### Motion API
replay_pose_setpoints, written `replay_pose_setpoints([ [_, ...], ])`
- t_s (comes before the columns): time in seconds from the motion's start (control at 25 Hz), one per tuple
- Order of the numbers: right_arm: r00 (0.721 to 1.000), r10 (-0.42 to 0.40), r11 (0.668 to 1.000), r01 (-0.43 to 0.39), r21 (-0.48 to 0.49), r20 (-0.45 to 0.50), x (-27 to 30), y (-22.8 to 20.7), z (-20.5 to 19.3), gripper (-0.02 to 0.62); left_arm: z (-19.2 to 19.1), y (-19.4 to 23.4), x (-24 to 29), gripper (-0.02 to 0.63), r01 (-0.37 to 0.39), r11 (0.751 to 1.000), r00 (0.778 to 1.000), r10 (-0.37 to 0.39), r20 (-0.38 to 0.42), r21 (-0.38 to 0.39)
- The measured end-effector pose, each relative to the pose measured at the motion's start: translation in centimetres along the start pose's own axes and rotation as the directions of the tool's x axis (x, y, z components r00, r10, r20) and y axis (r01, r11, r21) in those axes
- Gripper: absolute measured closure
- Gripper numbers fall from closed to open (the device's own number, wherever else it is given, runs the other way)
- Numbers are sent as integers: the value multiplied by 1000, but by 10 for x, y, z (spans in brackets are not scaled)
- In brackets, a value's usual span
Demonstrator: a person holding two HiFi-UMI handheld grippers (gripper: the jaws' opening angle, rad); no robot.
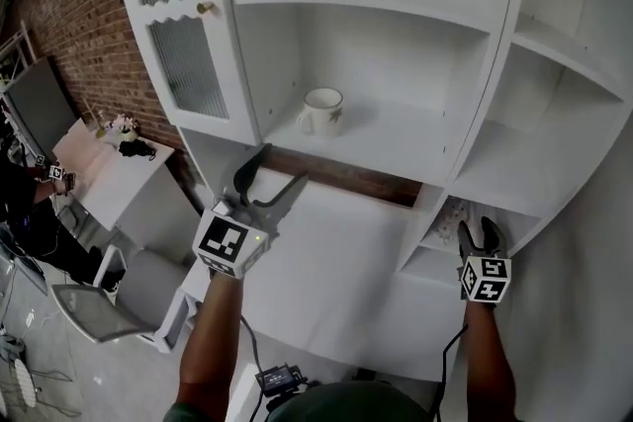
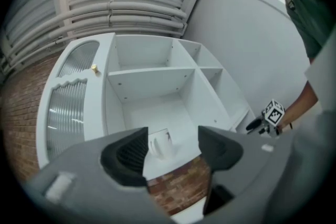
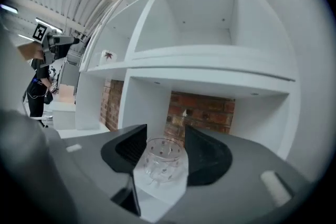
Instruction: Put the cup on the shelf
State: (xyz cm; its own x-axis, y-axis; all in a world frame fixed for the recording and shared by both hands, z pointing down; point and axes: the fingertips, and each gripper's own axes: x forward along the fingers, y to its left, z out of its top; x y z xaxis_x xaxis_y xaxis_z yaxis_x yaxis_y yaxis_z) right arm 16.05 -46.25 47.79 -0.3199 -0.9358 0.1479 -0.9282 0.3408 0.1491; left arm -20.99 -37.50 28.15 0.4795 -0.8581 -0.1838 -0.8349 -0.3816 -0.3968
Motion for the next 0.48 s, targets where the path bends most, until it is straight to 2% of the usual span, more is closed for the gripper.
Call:
replay_pose_setpoints([
  [0.12, 1000, 2, 1000, -1, -16, 31, -22, 12, 14, 451, -4, -7, -23, 341, -4, 1000, 1000, 4, -4, -2],
  [0.28, 997, 53, 998, -52, -24, 56, -56, 39, 28, 581, -13, -19, -57, 370, -21, 1000, 999, 20, -25, -12],
  [0.48, 984, 148, 988, -144, -45, 101, -97, 84, 50, 591, -14, -39, -95, 430, -21, 999, 999, 20, -27, -34],
])
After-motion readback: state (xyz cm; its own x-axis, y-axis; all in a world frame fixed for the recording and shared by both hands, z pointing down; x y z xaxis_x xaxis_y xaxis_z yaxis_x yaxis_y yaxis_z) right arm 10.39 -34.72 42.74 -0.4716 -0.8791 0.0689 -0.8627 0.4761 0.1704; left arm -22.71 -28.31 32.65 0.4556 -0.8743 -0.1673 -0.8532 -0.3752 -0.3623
